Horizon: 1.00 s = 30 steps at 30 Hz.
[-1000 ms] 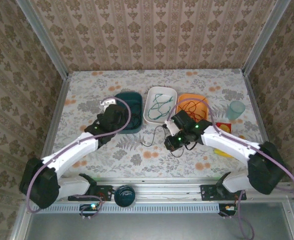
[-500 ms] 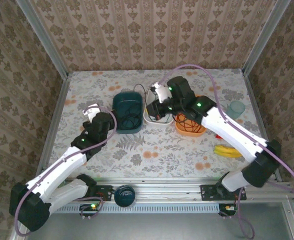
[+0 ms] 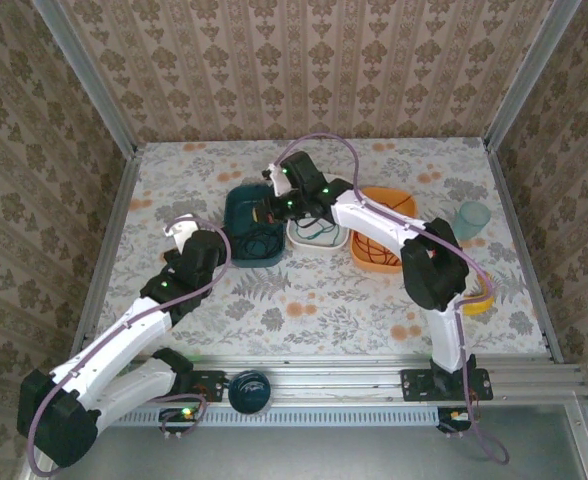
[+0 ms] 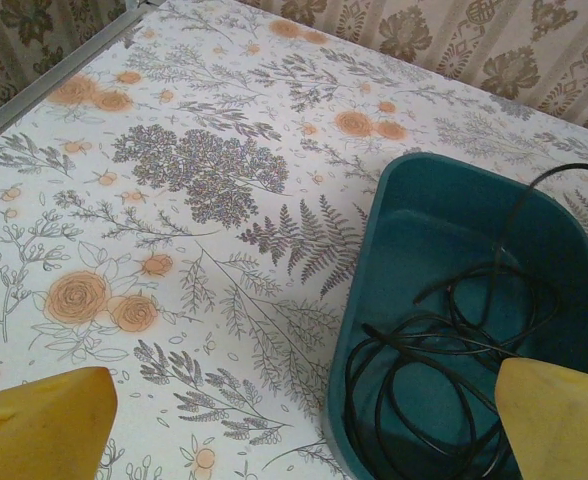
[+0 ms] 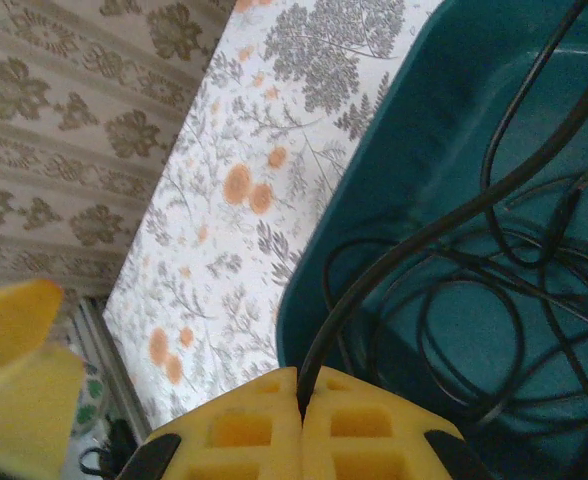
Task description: Untangle the cables
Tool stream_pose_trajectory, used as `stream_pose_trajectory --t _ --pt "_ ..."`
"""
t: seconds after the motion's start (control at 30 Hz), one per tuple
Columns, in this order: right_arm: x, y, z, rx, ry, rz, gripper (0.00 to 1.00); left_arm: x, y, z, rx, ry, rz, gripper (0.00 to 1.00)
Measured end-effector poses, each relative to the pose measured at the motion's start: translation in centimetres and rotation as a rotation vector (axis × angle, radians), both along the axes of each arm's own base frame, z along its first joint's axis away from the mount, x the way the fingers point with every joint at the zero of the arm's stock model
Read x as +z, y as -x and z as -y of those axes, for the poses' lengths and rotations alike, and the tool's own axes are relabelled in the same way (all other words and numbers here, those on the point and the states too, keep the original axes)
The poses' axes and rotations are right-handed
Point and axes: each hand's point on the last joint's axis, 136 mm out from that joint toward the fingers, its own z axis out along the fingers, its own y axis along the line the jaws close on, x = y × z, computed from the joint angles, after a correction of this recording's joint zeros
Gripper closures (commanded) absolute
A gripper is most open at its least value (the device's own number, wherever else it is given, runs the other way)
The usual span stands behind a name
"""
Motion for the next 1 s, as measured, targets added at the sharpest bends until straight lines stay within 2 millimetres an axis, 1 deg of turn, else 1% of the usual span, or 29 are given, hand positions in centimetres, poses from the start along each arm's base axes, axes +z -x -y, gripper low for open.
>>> stream_pose_trajectory --t 0.1,0.17,0.2,0.23,0.27,0.3,0.33,0.4,0.47,0.53,0.6,0.67,0.77,0.87,0.93,1.0 --pt "0.4 -0.9 -1.0 -0.017 -0.044 -0.014 1.0 -0.3 0.0 0.3 -0.016 -0.006 -0.013 0.05" --pt "0.2 -1.4 -1.4 -0.027 -0.063 -0.026 0.97 -0.6 -0.1 0.5 -0.032 -0.012 -0.022 0.05" --pt "0.0 -1.5 -1.6 -0.033 -0.067 -0.037 0.88 -0.7 -0.2 0.8 -0.042 -0.011 -0.026 0.05" --pt "-0.5 -1.7 -1.7 -0.04 -0.066 -0.051 0.71 -0.8 -0.3 1.0 -0.05 -0.011 -0.031 0.04" --pt "-0.9 -1.8 -1.8 -0.043 -0.064 -0.06 0.62 -1.0 -0.3 1.1 -0.057 -0.013 -0.036 0.05" --pt "-1.5 -1.9 -1.8 -0.05 -0.057 -0.071 0.57 -1.2 -0.4 1.3 -0.068 -0.019 -0.044 0.05" --pt "-2.1 -2.0 -1.6 -0.058 -0.043 -0.079 0.54 -1.3 -0.5 1.6 -0.076 -0.022 -0.051 0.05" --pt "-2.9 -2.1 -1.1 -0.077 -0.01 -0.083 0.51 -1.3 -0.8 1.9 -0.089 -0.028 -0.058 0.05" --pt "-3.3 -2.3 -0.5 -0.101 0.021 -0.065 0.49 -1.3 -1.0 2.3 -0.101 -0.032 -0.063 0.06" --pt "-3.5 -2.0 0.9 -0.134 0.068 -0.038 0.47 -1.4 -1.2 2.7 -0.115 -0.037 -0.072 0.09" --pt "-3.1 -1.6 2.5 -0.166 0.106 -0.007 0.47 -1.7 -1.3 3.1 -0.129 -0.045 -0.084 0.11" --pt "-1.9 -1.1 4.3 -0.2 0.127 0.031 0.47 -1.9 -1.6 3.6 -0.148 -0.051 -0.094 0.14" --pt "0.6 -0.5 6.9 -0.246 0.131 0.091 0.47 -2.1 -2.2 4.5 -0.173 -0.056 -0.108 0.22" --pt "2.7 0.1 10.1 -0.301 0.117 0.134 0.47 -2.4 -2.9 5.5 -0.198 -0.059 -0.126 0.25" --pt "3.2 0.5 12.2 -0.338 0.118 0.148 0.47 -2.7 -3.5 6.3 -0.214 -0.061 -0.144 0.26" --pt "2.9 1.0 14.0 -0.368 0.128 0.146 0.47 -3.0 -3.9 7.1 -0.232 -0.062 -0.159 0.26"
